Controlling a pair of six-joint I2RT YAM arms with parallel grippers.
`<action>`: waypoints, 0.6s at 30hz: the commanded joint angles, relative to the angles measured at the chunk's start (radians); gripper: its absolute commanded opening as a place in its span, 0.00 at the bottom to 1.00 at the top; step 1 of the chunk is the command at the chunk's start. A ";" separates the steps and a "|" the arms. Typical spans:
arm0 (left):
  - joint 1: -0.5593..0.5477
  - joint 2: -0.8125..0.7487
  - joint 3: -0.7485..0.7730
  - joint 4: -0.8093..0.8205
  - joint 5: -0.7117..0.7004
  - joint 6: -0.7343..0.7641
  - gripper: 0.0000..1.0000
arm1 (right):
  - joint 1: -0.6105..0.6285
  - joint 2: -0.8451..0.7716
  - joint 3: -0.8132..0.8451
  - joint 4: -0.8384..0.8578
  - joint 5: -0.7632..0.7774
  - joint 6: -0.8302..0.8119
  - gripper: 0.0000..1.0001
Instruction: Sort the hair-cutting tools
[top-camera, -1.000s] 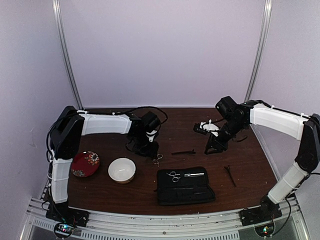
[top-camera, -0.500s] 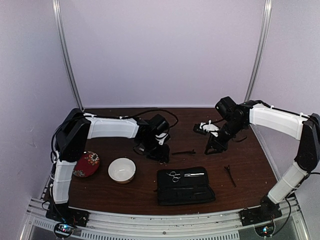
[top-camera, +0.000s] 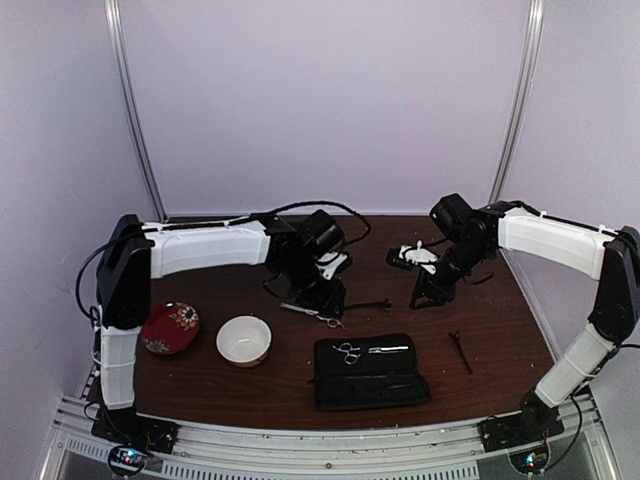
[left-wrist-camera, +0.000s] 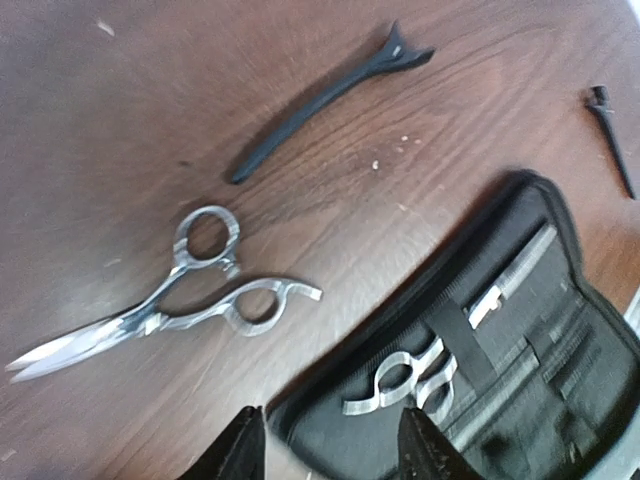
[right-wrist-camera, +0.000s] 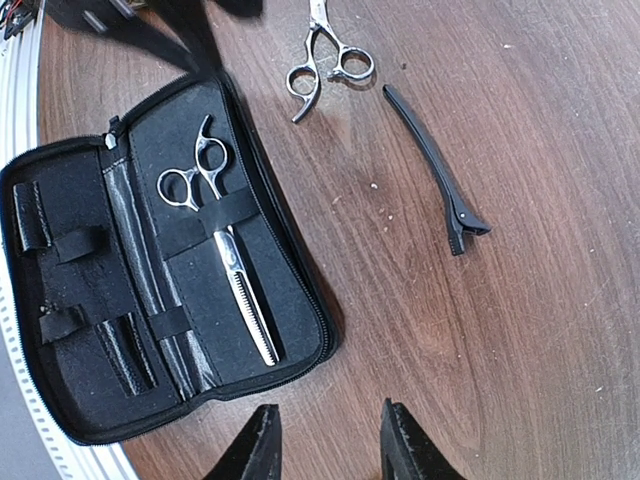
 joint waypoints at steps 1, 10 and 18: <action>0.018 -0.173 0.017 -0.099 -0.103 0.100 0.50 | 0.002 -0.031 -0.008 0.048 -0.028 0.009 0.34; 0.110 -0.412 -0.131 0.048 -0.320 0.180 0.57 | 0.090 0.094 0.189 0.075 0.071 0.009 0.33; 0.182 -0.593 -0.312 0.205 -0.331 0.198 0.63 | 0.195 0.321 0.352 0.056 0.142 0.013 0.28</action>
